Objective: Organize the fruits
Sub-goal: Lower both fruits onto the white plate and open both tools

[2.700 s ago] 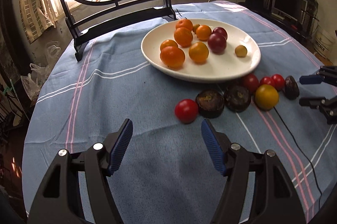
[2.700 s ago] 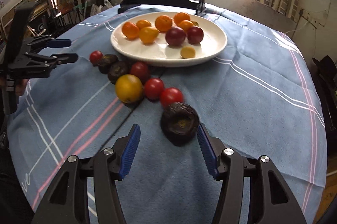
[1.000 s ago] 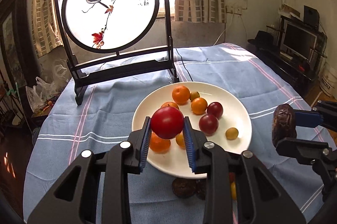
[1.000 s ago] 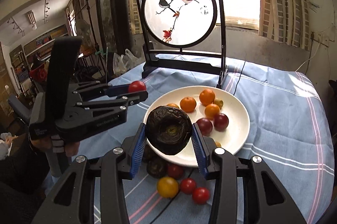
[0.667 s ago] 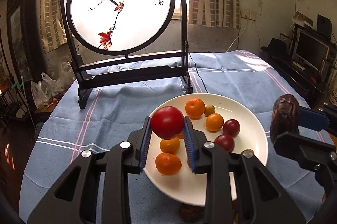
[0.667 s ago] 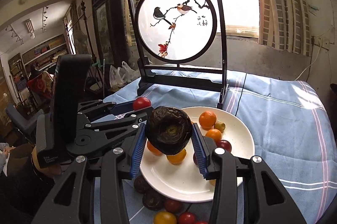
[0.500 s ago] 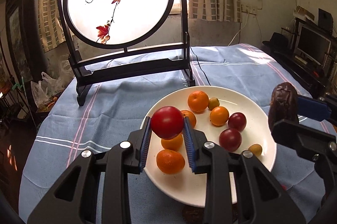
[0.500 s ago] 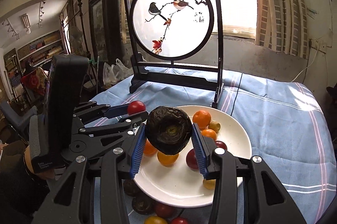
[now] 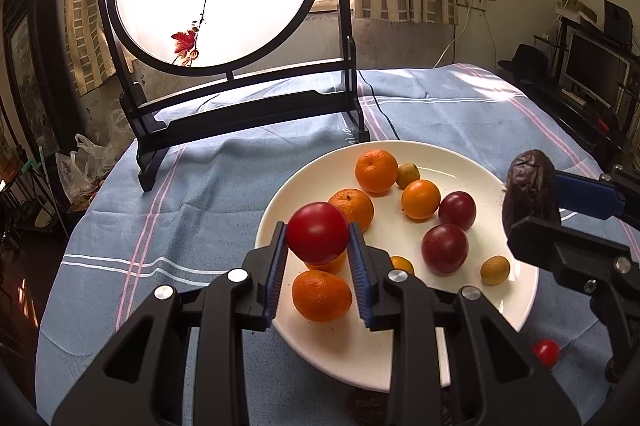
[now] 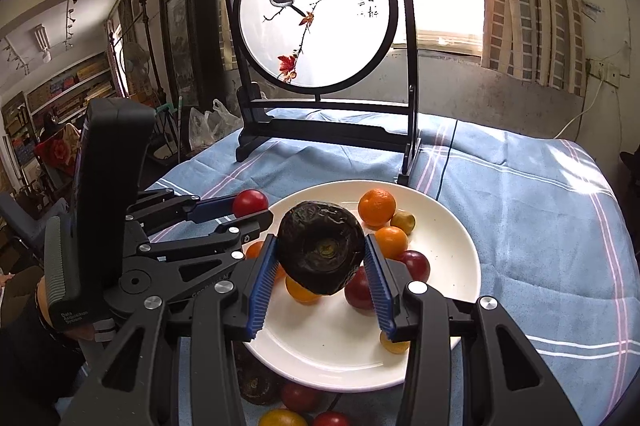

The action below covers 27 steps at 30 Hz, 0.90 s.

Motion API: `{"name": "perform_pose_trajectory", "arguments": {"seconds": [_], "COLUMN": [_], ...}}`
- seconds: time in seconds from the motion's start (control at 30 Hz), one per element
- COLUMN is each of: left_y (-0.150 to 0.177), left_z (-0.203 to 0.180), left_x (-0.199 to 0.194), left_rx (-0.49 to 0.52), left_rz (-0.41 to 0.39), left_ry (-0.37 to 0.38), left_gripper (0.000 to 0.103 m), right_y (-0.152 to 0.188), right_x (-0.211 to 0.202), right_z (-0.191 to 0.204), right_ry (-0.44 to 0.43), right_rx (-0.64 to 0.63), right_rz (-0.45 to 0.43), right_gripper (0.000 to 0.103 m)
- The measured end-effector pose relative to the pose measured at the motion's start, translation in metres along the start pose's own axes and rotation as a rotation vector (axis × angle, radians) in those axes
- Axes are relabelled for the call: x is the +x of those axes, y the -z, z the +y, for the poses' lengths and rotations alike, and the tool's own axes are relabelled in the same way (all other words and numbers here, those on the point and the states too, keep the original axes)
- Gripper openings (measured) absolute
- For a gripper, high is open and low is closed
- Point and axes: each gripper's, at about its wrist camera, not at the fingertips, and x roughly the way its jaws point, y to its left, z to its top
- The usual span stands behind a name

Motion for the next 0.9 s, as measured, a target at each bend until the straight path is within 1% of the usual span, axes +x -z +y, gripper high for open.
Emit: {"name": "perform_pose_trajectory", "arguments": {"seconds": [0.2, 0.37, 0.5, 0.6, 0.7, 0.77, 0.8, 0.83, 0.9], "left_y": [0.000, -0.003, 0.001, 0.004, 0.005, 0.005, 0.006, 0.006, 0.005], "left_z": [0.004, 0.017, 0.006, -0.001, 0.000, 0.001, 0.002, 0.003, 0.004], "left_x": [0.003, 0.005, 0.011, 0.014, 0.017, 0.019, 0.020, 0.020, 0.016], "left_rx": [-0.004, -0.045, -0.019, 0.008, 0.004, 0.000, -0.003, -0.010, -0.013], "left_rz": [0.010, 0.013, 0.037, 0.046, 0.054, 0.064, 0.067, 0.061, 0.046], "left_ry": [-0.009, -0.011, 0.010, 0.006, -0.001, -0.005, -0.013, -0.024, -0.027], "left_gripper": [0.029, 0.029, 0.030, 0.030, 0.031, 0.043, 0.061, 0.075, 0.076], "right_y": [0.002, 0.003, 0.007, 0.012, 0.015, 0.015, 0.016, 0.015, 0.013], "right_x": [0.005, 0.005, 0.017, 0.027, 0.033, 0.035, 0.033, 0.031, 0.026], "right_z": [0.000, -0.009, -0.008, -0.006, -0.009, -0.011, -0.013, -0.016, -0.020], "right_ry": [0.020, 0.041, 0.045, 0.064, 0.064, 0.065, 0.059, 0.063, 0.069], "right_rx": [-0.009, 0.009, 0.016, 0.011, 0.027, 0.035, 0.047, 0.064, 0.075], "right_rz": [0.009, 0.008, 0.028, 0.041, 0.055, 0.054, 0.040, 0.022, 0.007], "right_gripper": [0.044, 0.044, 0.044, 0.044, 0.044, 0.046, 0.051, 0.061, 0.062]}}
